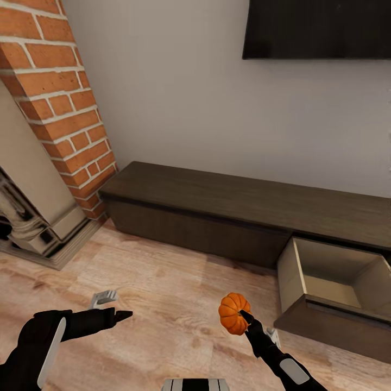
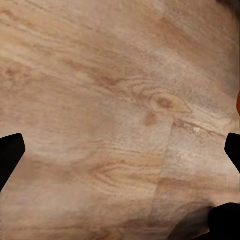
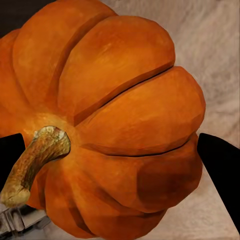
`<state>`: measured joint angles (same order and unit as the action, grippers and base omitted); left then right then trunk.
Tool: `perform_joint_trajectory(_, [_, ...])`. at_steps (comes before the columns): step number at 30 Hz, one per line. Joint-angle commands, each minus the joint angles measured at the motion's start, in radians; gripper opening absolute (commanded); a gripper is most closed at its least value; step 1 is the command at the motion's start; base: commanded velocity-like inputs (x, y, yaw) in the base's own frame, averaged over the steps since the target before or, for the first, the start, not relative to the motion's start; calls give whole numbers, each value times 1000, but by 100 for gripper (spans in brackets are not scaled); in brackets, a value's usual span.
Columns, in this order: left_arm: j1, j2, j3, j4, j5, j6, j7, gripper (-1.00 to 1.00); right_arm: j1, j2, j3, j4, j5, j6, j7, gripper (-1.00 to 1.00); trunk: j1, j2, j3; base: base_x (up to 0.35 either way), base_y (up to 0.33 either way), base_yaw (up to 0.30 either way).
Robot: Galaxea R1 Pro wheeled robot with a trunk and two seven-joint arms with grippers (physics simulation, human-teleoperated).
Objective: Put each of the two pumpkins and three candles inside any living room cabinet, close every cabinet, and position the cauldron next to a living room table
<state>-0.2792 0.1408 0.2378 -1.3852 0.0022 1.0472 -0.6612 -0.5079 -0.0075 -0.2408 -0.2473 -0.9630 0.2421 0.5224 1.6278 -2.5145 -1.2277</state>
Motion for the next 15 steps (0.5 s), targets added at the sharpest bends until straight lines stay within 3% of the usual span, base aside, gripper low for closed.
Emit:
perform_joint_trajectory(1, [0,0,0,0,0,0,0,100,0,0,0,0,1,-1,-1,-100,0,0,4,-46,0,0])
perform_joint_trajectory(10, [0,1,1,0,0,0,0,100,0,0,0,0,3,-1,1,-100,-4,2,39,-192,27,0])
perform_joint_trajectory(15, [0,1,2,0,1,0,0,100,0,1,1,0,5,-3,-1,-100,-7,4,58,-68,10,43])
